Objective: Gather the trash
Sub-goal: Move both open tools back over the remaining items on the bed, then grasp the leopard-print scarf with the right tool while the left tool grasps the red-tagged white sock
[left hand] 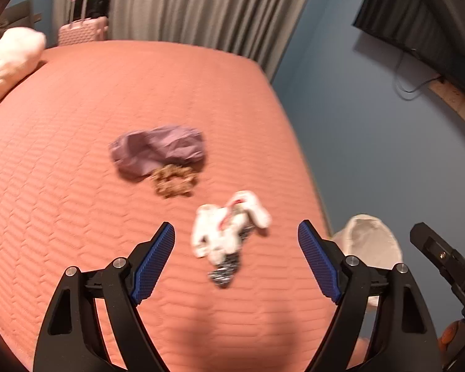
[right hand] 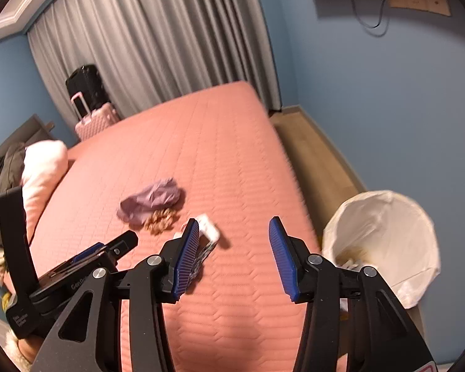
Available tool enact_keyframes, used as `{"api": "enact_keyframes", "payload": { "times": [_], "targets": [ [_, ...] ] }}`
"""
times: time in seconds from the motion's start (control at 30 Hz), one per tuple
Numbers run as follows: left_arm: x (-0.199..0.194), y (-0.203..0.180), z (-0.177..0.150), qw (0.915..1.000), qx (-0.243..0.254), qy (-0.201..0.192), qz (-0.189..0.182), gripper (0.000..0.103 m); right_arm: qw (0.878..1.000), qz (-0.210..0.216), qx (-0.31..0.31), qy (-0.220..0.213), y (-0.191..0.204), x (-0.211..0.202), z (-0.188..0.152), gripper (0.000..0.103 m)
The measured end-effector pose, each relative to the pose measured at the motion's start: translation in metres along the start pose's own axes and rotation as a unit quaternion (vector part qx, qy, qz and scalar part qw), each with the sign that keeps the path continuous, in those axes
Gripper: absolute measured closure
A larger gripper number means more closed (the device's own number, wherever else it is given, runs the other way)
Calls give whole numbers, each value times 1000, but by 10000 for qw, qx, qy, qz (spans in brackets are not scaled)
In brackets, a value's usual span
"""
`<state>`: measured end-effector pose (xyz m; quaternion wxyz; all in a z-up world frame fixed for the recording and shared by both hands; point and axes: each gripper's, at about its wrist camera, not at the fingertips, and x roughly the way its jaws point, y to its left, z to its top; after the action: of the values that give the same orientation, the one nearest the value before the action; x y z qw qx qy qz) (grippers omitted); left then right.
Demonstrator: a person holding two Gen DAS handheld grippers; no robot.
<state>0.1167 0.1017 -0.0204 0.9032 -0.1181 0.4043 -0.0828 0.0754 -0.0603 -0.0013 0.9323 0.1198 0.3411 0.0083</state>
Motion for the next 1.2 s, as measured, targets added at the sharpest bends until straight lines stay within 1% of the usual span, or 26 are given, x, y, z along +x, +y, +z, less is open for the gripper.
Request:
{"api": "enact_keyframes", "payload": {
  "times": [0.13, 0.33, 0.47, 0.73, 0.8, 0.87, 0.9, 0.93, 0.97, 1.03, 1.13, 1.2],
  "targets": [
    [7, 26, -6, 9996, -161, 126, 205, 25, 9995, 81, -92, 276, 15, 24, -11, 56],
    [20, 59, -15, 9976, -451, 355, 392, 25, 9970, 188, -220, 720, 37, 67, -32, 56],
    [30, 78, -18, 9960, -590, 468, 477, 25, 9936, 266, -268, 1061, 52, 101, -47, 56],
    [50, 102, -21, 9929, -778, 697, 576, 25, 9870, 270, -372, 1540, 68, 159, -68, 56],
    [55, 105, -21, 9922, -806, 747, 583, 25, 9853, 260, -396, 1639, 70, 171, -73, 60],
    [61, 106, -20, 9919, -815, 789, 576, 25, 9840, 284, -399, 1710, 72, 181, -76, 67],
    [64, 106, -19, 9918, -812, 807, 567, 25, 9834, 288, -405, 1748, 72, 185, -77, 69],
    [66, 105, -18, 9919, -800, 823, 551, 25, 9826, 297, -402, 1787, 72, 188, -78, 73],
    [69, 104, -17, 9919, -778, 842, 543, 25, 9818, 298, -393, 1832, 72, 192, -80, 80],
    [75, 100, -15, 9922, -742, 877, 487, 25, 9810, 299, -380, 1879, 70, 197, -82, 87],
    [85, 89, -11, 9925, -697, 943, 337, 21, 9830, 246, -296, 1797, 62, 194, -82, 89],
    [92, 80, -8, 9928, -677, 962, 213, 17, 9848, 193, -217, 1712, 54, 186, -80, 89]
  ]
}}
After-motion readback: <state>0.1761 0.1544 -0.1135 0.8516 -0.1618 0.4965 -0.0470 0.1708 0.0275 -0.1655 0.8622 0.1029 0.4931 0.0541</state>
